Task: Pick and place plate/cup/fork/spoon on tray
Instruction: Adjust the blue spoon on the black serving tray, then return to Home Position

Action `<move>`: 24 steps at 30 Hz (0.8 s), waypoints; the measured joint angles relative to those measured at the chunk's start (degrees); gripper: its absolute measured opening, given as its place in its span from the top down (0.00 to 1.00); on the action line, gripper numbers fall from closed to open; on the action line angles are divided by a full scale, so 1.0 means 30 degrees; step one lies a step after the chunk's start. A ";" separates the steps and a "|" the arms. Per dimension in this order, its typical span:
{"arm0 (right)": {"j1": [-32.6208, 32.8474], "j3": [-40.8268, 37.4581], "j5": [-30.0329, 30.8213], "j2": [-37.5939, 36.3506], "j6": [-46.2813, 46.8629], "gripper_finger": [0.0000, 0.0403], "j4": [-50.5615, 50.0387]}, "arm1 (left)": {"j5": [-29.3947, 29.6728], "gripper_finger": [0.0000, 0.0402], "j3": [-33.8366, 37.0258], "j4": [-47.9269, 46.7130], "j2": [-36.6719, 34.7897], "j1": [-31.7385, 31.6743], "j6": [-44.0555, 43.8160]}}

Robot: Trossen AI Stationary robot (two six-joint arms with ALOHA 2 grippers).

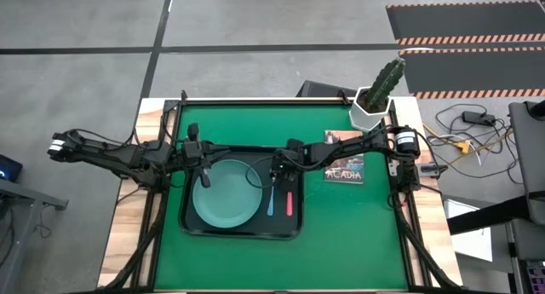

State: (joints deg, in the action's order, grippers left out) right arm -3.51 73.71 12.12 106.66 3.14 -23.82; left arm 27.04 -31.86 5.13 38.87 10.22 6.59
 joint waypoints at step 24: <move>0.2142 0.0200 0.1027 -0.0743 -0.0459 0.98 -0.0710 | -0.0002 0.96 0.0000 -0.0036 0.0000 0.0002 0.0025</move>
State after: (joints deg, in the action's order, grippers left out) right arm 2.92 74.31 15.20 104.43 1.76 -25.95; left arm 27.04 -31.86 5.02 38.87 10.23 6.66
